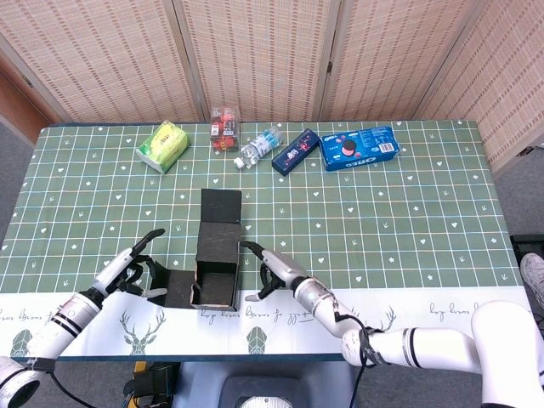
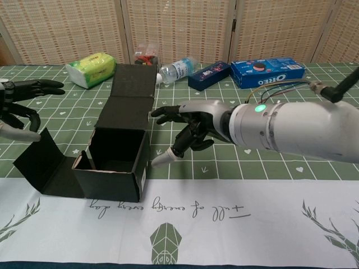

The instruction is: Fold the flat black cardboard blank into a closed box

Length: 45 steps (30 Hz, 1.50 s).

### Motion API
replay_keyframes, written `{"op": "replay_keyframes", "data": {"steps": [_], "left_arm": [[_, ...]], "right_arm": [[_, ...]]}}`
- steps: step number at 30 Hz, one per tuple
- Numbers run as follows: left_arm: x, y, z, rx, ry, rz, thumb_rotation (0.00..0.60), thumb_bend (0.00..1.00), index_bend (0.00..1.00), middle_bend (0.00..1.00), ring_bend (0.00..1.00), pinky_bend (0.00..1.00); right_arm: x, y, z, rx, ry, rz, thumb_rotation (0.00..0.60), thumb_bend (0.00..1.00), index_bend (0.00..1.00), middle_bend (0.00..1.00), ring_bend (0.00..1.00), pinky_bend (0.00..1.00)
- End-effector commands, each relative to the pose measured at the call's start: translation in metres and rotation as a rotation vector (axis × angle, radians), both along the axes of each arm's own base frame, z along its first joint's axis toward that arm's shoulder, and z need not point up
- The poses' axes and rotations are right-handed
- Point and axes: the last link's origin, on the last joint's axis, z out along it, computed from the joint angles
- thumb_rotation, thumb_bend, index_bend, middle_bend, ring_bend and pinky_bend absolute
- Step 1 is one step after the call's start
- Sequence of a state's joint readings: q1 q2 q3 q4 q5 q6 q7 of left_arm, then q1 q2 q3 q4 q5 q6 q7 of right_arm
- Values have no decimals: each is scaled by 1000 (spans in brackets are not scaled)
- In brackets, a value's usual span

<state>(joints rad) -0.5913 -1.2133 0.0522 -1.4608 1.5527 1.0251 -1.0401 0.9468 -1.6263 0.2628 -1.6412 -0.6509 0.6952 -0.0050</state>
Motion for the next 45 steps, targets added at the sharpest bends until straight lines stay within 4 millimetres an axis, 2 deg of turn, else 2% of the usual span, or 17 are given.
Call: {"op": "replay_keyframes", "data": {"steps": [1,11,19,28,31,33,39,45], "left_arm": [[2,-1,-1,-6,-2,-7,600,112,0,0,533,897],[6,-3,1,-19,-11,-19,600,113,0,0,533,897],[4,-3,3,-19,-25,-12,600,113,0,0,533,897],[-3,-2,8,-6,-37,1,600,112,0,0,533,897],[-5,-2,10,5,-45,8,600,113,0,0,533,897],[-7,-3,11,18,-48,13,600,112,0,0,533,897],[-11,-2,21,80,-65,27,600,112,0,0,533,897],[-15,3,32,168,-60,44,600,113,0,0,533,899]], "right_arm": [[-16,21,0,3,-25,-3,600,0,0,0,650,1000],[-18,41,-26,-15,-76,-19,600,0,0,0,651,1000],[-15,43,-40,-38,-87,-29,600,0,0,2,650,1000],[-3,41,-58,-74,-112,-41,600,4,0,68,650,1000],[3,39,-65,-109,-120,-40,600,62,0,127,651,1000],[5,38,-69,-140,-111,-37,600,159,34,190,663,1000],[6,30,-73,-200,-104,-52,600,340,291,344,724,1000],[1,23,-56,-223,-180,-127,600,365,320,373,747,1000]]}}
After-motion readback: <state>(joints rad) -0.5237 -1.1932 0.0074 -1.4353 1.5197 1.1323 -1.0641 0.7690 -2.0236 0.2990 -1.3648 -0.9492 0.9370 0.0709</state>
